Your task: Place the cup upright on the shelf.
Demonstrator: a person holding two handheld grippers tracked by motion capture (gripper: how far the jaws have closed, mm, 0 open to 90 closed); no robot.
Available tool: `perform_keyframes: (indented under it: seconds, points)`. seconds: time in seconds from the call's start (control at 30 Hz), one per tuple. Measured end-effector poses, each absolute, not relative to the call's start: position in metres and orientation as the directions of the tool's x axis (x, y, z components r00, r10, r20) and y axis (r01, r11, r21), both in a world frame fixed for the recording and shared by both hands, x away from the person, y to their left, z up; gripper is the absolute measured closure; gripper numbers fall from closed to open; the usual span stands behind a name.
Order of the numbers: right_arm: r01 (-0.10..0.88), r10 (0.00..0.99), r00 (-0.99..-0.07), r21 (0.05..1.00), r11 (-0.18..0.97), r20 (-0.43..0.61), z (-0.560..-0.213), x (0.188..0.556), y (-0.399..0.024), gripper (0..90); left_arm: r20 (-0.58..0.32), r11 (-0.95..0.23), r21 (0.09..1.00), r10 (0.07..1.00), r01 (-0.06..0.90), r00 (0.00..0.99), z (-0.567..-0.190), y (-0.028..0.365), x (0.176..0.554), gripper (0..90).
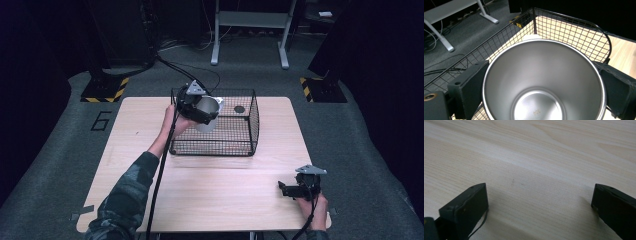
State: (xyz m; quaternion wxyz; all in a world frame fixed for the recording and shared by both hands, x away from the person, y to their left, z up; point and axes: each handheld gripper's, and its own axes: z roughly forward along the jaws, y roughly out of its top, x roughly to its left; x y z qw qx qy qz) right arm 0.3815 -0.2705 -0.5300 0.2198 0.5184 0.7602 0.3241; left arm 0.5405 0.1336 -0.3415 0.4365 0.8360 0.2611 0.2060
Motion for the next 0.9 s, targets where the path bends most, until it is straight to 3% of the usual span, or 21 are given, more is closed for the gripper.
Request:
perform_keyframes:
  seconds: [0.9]
  points:
    - [0.645,0.929,-0.37,0.719,0.258,-0.002,-0.53,0.382,-0.271,0.4,0.094,-0.506,0.807,0.618,0.303,0.78,-0.363,0.12,0.56,6.0]
